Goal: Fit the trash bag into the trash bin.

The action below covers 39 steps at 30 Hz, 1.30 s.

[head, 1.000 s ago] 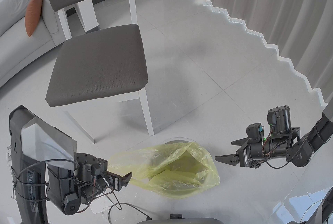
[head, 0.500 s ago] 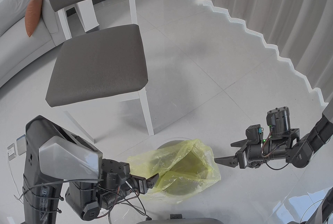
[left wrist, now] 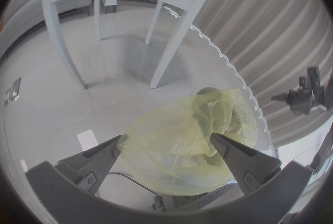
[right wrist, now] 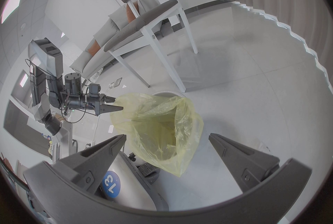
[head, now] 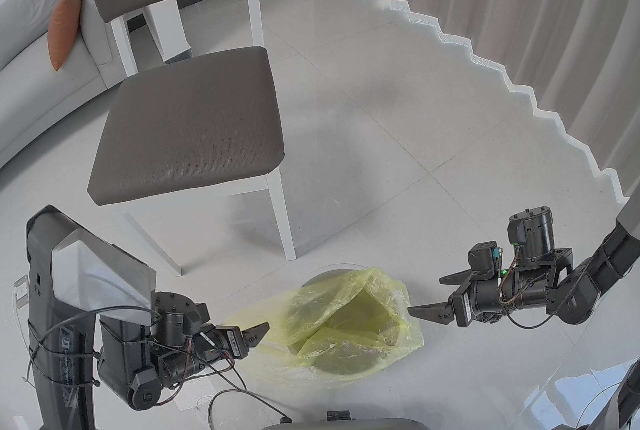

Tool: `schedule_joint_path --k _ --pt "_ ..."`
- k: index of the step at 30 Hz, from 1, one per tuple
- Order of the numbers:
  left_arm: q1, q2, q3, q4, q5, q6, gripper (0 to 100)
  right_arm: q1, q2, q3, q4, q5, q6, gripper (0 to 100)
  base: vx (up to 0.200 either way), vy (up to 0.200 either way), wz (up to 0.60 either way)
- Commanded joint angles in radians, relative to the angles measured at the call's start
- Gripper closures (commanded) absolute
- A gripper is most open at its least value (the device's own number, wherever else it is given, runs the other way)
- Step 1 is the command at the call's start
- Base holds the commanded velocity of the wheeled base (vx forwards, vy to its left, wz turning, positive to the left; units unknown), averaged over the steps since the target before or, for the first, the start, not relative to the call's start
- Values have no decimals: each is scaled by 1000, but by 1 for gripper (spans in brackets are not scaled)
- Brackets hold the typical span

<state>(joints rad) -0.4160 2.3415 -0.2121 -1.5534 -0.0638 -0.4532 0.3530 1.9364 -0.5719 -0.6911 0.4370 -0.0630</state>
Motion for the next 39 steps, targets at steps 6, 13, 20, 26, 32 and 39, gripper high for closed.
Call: schedule_joint_path --k 6,13,20,26,32,39 --pt "48 39 20 -17 64 27 0 0 -11 6 5 0 0 0 0 0 0" --pt "-12 19 10 -17 101 70 0 18 -16 12 5 0 3 0 0 0 0" --pt "-124 -28 -7 -17 113 54 0 47 9 -23 35 0 2 0 0 0 0" --pt "-127 -85 7 -17 121 54 0 55 69 -94 79 -1 0 0 0 0 0" --pt "-136 -105 4 -17 121 51 0 103 128 -143 105 -1 12 0 0 0 0" --pt "-145 -105 7 -17 121 50 0 141 257 -213 105 -1 15 0 0 0 0"
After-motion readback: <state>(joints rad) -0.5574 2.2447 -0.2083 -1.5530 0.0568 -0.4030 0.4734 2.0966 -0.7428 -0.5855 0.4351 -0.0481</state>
